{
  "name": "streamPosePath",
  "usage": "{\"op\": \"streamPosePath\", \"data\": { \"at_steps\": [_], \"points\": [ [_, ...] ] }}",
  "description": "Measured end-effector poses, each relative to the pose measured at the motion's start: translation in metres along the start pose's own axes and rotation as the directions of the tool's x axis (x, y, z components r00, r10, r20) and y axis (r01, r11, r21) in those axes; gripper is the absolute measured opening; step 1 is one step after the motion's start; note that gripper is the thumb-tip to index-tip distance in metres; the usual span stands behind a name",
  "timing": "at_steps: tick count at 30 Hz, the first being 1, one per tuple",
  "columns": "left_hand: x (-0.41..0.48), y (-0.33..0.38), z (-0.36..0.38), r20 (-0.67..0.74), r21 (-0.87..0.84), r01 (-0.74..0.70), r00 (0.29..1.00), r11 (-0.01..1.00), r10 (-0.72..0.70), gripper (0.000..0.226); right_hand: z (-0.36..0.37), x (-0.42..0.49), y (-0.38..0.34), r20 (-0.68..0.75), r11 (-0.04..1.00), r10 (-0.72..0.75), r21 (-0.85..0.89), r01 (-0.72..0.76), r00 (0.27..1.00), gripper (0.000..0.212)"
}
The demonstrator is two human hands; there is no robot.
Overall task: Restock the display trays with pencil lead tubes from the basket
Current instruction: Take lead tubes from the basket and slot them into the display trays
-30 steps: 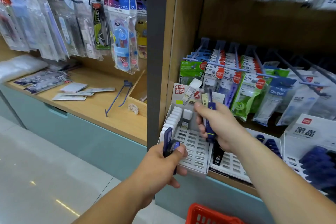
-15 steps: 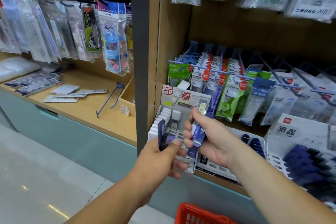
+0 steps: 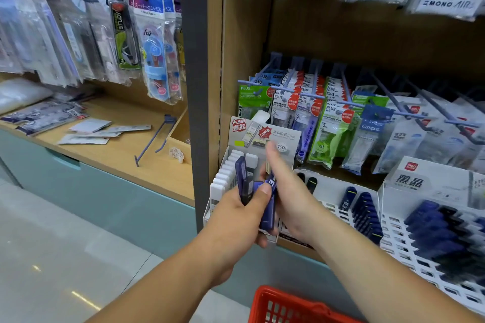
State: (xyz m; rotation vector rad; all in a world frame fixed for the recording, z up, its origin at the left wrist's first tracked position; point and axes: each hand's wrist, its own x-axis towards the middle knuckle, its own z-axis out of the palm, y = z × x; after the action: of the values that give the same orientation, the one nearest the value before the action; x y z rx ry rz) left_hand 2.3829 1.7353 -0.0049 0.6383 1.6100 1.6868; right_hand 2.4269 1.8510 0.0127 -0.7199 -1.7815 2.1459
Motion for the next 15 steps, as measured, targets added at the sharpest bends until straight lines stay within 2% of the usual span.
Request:
{"op": "streamPosePath", "data": {
  "at_steps": [3, 7, 11, 15],
  "points": [
    [0.001, 0.002, -0.006, -0.052, -0.010, -0.026, 0.998, 1.000, 0.025, 0.028, -0.008, 0.008, -0.002, 0.037, 0.995, 0.015, 0.101, -0.019, 0.999, 0.076],
    [0.003, 0.004, -0.015, -0.169, -0.038, -0.059, 0.984, 0.998, 0.051, 0.025, -0.022, 0.013, -0.003, -0.024, 0.989, 0.067, 0.131, -0.064, 0.997, 0.040],
    [0.005, 0.007, -0.020, -0.229, -0.063, -0.073, 0.972, 0.995, 0.057, 0.029, -0.029, 0.004, -0.006, 0.040, 0.999, 0.039, -0.019, -0.038, 0.998, 0.016],
    [0.004, 0.012, -0.024, -0.278, -0.030, -0.138, 0.953, 0.990, 0.124, 0.025, -0.037, -0.005, -0.014, 0.164, 0.951, 0.036, -0.308, 0.016, 0.986, 0.017]
  ]
}}
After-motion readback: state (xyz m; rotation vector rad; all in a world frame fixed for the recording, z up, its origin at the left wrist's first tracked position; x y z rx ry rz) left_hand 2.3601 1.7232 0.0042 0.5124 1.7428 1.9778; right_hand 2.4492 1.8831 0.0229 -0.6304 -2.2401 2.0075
